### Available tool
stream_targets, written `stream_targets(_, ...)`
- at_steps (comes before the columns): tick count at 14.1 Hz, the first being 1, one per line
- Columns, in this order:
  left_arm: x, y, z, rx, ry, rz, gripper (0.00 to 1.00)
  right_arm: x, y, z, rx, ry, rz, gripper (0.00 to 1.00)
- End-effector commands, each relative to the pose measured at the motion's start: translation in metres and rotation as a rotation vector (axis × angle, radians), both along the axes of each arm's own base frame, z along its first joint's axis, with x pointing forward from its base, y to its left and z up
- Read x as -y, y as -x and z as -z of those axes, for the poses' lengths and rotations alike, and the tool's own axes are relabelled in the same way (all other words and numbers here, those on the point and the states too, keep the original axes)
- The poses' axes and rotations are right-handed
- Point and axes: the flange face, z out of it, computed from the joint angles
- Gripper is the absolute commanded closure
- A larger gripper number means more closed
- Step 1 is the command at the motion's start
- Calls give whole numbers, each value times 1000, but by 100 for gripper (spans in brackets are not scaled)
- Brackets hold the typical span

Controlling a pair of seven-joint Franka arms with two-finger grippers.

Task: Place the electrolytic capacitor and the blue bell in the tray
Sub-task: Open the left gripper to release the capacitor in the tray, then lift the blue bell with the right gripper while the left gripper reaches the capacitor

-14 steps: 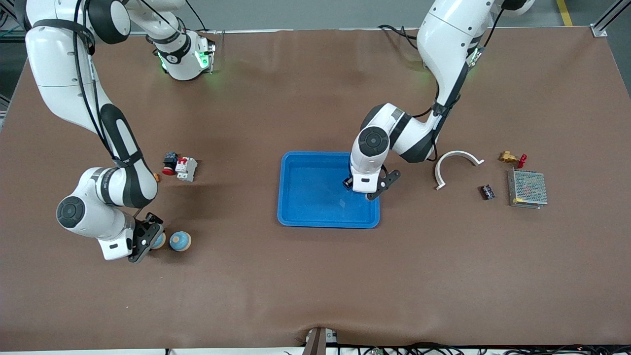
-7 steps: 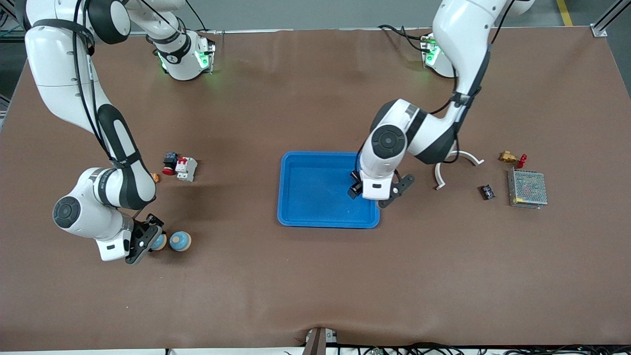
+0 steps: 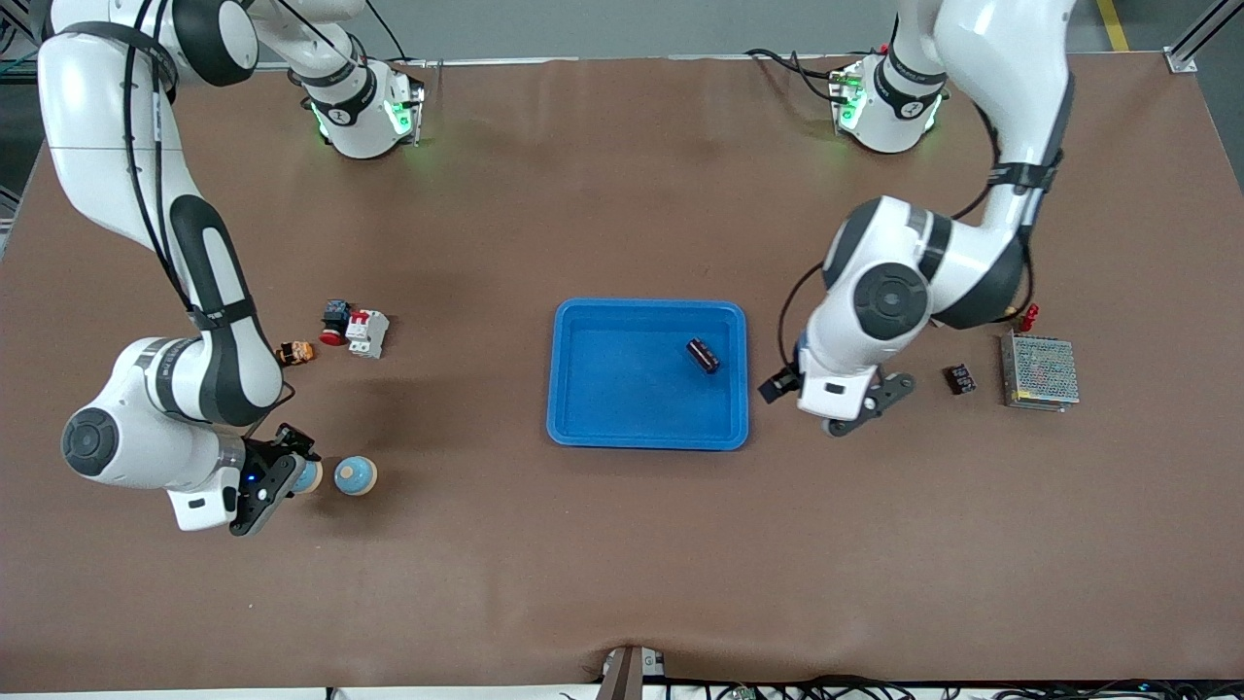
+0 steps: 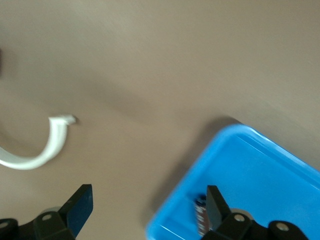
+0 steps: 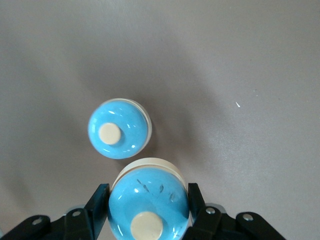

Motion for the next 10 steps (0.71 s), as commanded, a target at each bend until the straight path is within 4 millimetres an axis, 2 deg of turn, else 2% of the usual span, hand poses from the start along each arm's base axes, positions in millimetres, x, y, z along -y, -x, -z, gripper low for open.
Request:
stream_targets(1,-47,6,-8,2,-60,53,0,-35,0,-22,-47,-4,67,39)
stream_targets(3,-81,-1,-6,-11,-53,88,0,-58,3,-41,-55,0,117,39)
stream_targets(8,-201,-16,13,-42,-24,135,0,-136,20,-80,-110,30,332,39)
stream_targets(10,-228,-9,32,-39,-11,154,1,-163,31,-89,-149,46,433,39)
